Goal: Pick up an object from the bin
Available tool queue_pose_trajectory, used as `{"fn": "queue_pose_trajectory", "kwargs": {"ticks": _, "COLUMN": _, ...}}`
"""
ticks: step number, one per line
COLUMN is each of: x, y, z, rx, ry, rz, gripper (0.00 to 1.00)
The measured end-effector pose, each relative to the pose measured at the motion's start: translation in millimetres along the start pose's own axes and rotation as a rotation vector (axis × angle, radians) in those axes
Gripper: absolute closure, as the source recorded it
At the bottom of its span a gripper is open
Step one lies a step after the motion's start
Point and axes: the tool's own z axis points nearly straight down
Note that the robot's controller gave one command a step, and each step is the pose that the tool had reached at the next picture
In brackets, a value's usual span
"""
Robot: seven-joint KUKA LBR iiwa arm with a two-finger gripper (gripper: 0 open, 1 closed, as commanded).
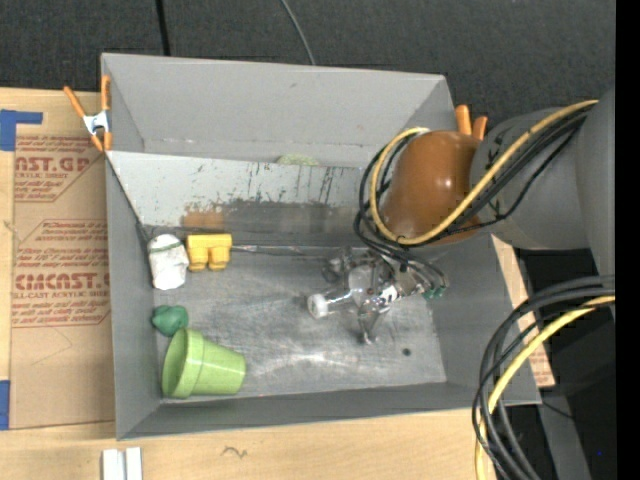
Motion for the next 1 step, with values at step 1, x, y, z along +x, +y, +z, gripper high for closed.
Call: {"fn": "queue_pose_trajectory", "kwargs": {"ticks": 1, "x": 0.2, "y": 0.1, "z": -0.2, "rx": 0.000, "ry": -0.001, "rz": -0.004, "gripper": 1.00}}
